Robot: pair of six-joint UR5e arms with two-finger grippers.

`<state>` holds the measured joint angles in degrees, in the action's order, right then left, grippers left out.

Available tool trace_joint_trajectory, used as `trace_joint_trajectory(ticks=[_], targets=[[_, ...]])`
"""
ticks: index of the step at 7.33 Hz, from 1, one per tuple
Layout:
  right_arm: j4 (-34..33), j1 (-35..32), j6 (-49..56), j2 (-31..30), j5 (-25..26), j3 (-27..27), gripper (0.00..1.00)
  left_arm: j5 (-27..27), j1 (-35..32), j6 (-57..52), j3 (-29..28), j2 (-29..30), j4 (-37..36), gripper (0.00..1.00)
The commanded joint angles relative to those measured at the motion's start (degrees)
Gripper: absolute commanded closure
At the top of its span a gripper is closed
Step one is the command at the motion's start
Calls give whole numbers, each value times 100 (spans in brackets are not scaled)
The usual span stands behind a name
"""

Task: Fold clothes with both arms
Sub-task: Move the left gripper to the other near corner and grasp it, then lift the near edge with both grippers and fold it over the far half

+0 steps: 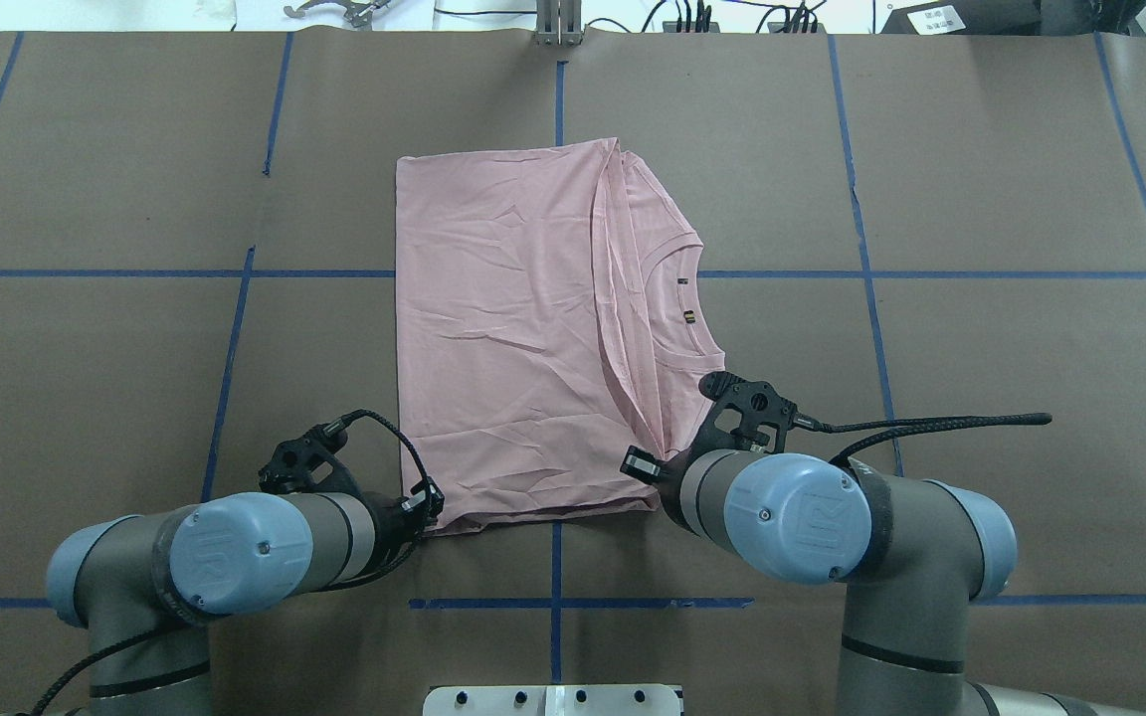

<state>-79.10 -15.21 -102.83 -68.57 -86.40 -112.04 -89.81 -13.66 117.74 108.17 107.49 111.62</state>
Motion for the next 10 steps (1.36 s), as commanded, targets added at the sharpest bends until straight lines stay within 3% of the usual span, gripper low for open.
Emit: trace_joint_trajectory(ticks=[1,2,3,5,6,7,8,10], targets=[[0,0,0,-16,0,7,100,-11,12,-14,117,184,-534,100],[0,0,0,-42,0,-10,100,-19,4,-23,195,194,-545,100],[-78,78,-96,-147,0,-306,100,-37,-40,-58,666,133,-571,100],[-996,281,-509,-384,-9,-1516,100,-63,-93,-85,1869,123,-1166,100],[-1480,281,-510,-289,-17,-1940,100,-72,-302,-94,2040,176,-1195,100],[-1529,-128,-466,-114,-139,-1814,100,-394,-852,-207,1955,333,-1195,100],[-1460,-723,-379,235,-567,-1290,100,-641,-1380,-556,1458,735,-1186,100],[-1459,-1605,-63,1036,-1079,-86,100,-635,-1954,-1048,306,1264,-994,100]])
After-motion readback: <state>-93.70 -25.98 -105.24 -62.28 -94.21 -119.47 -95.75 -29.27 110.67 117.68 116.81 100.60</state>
